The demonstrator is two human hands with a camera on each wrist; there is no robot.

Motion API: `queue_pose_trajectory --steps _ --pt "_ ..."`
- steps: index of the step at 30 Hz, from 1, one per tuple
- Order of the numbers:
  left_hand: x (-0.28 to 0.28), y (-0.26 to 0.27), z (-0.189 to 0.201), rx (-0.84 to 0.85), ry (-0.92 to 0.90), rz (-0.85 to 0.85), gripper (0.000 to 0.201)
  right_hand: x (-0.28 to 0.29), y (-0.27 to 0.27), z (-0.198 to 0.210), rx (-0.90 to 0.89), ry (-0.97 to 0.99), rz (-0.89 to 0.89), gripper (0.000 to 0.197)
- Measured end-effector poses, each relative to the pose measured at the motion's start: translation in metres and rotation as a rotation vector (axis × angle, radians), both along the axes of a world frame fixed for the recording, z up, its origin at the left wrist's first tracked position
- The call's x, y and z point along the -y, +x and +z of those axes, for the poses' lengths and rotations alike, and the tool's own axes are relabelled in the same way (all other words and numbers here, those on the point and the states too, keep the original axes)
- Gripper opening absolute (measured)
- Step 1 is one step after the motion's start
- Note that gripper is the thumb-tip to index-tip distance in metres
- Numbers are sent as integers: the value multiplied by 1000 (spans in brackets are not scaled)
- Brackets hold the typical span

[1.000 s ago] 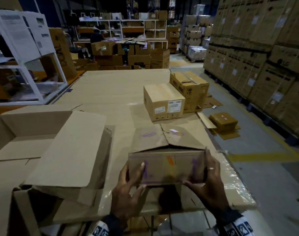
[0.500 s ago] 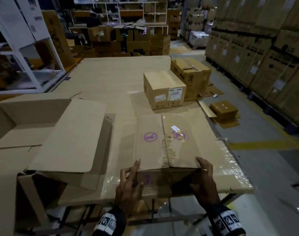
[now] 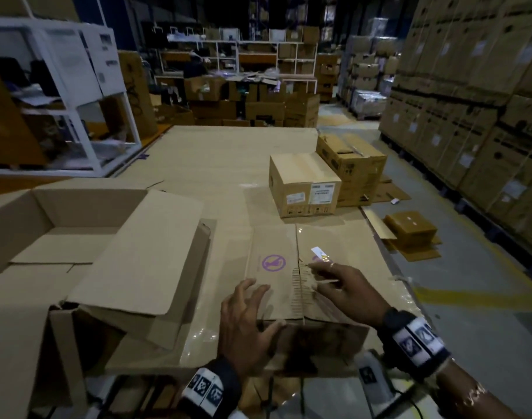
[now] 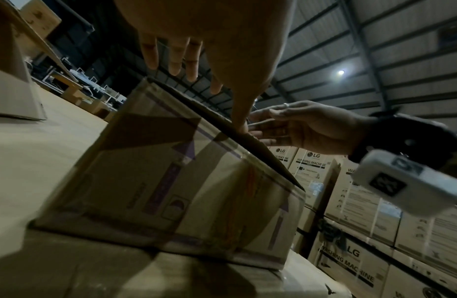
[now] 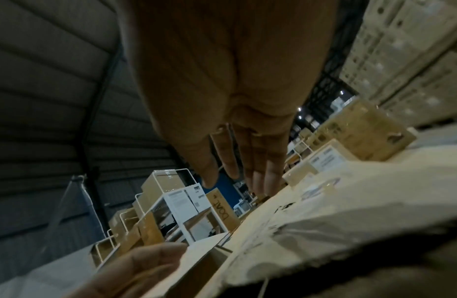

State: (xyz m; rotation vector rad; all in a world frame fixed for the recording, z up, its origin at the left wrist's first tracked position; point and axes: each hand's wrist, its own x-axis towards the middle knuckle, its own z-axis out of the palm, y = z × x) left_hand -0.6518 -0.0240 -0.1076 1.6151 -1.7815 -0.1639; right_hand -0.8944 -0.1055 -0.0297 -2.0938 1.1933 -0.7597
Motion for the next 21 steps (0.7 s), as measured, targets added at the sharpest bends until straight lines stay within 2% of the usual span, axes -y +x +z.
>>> queue_pose_trajectory --steps 3,6,8,10,12,14,17,19,21 --pt "5 -8 -2 47 43 13 74 33 11 -4 13 245 67 40" --pt "4 -9 -3 37 24 24 60 52 20 -13 169 522 14 37" --pt "1 -11 0 12 -18 34 47 55 29 -12 265 606 47 31" --pt "-2 -12 9 -28 -43 66 41 55 41 -2 373 634 54 38" --pt "-5 -11 19 -54 -92 115 37 60 54 5 450 543 63 43" --pt "-6 -10 29 -68 -193 157 39 68 71 12 360 337 111 44" --pt "-8 -6 45 -93 -318 221 65 91 102 7 199 86 213 40" --pt "-11 1 55 30 -337 271 81 103 123 3 120 25 275 40" --pt "-12 12 64 289 -232 329 89 114 142 -2 13 -3 338 47"
